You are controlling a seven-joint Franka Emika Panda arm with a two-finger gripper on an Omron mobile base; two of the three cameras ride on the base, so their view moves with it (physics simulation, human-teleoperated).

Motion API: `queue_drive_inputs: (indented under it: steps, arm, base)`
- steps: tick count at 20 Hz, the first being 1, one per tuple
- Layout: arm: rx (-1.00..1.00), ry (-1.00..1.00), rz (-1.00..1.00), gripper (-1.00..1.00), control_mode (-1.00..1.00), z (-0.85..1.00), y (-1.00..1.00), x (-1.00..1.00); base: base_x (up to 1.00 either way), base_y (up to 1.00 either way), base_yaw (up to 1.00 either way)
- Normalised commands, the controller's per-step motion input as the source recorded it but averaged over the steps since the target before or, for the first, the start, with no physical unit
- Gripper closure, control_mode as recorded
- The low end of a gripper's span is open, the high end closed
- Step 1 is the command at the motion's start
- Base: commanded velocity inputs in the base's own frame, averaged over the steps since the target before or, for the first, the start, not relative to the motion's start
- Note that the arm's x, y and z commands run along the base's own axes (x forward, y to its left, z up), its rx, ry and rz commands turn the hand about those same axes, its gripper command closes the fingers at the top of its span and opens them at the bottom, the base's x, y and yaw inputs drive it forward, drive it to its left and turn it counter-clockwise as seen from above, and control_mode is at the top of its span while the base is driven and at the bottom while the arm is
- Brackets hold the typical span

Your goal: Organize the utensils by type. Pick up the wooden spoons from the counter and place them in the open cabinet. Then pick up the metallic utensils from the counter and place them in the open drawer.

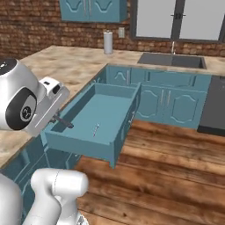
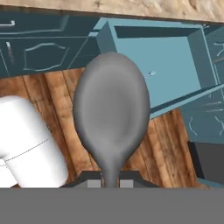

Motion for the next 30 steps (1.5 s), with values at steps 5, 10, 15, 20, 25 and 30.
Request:
queue_drive_inputs:
  steps: [5,10,15,20,25,30]
  arm:
    - [0.0,0.0,0.0,1.0,1.0,0.0,0.0,0.0]
    - [0.0,0.0,0.0,1.0,1.0,0.0,0.0,0.0]
    - [0.0,0.0,0.0,1.0,1.0,0.0,0.0,0.0]
    - [0.0,0.0,0.0,1.0,1.0,0.0,0.0,0.0]
    - [0.0,0.0,0.0,1.0,1.0,0.0,0.0,0.0]
    - [0.0,0.13,-0.23,1.0,-1.0,-0.16,0.02,0.25]
  base:
    - [0.89,0.39,0.0]
    - [0.64,0.41,0.0]
    - [0.49,0.22,0.0]
    - [0.01,0.0,0.0]
    - [0.1,0.01,-0.06]
    - [0.03,0.0,-0.03]
